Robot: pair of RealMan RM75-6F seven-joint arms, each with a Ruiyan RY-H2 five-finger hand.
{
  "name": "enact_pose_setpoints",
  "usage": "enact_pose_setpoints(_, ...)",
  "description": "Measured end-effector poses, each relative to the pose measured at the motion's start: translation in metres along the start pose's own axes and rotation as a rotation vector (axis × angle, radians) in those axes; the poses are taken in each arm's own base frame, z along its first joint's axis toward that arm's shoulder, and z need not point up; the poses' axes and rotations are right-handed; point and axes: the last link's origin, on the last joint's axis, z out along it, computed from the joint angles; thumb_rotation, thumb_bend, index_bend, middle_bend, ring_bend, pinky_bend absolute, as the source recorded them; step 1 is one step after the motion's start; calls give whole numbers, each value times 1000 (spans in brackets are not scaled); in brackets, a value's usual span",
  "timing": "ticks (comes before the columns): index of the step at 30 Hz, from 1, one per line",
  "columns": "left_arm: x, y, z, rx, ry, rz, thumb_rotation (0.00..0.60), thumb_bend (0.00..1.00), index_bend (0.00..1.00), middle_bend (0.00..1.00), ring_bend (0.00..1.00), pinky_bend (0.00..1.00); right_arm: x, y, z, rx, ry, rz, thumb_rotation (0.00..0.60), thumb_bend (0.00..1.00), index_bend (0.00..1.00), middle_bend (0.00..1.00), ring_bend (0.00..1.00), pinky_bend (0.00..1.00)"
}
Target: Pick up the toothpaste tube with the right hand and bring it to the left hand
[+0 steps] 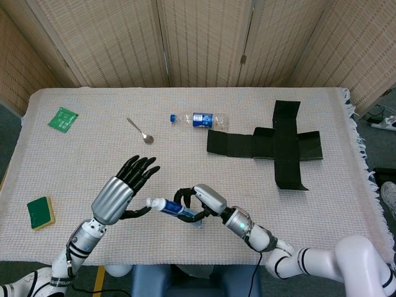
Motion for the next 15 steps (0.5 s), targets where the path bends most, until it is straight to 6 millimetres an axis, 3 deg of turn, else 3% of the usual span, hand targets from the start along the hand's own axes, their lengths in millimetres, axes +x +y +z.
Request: enact_pose_setpoints(15, 15, -7, -4, 42, 7, -90, 600, 272, 67, 61, 90, 0, -2, 9, -3, -32, 15, -30, 600, 869, 814, 680, 721, 530)
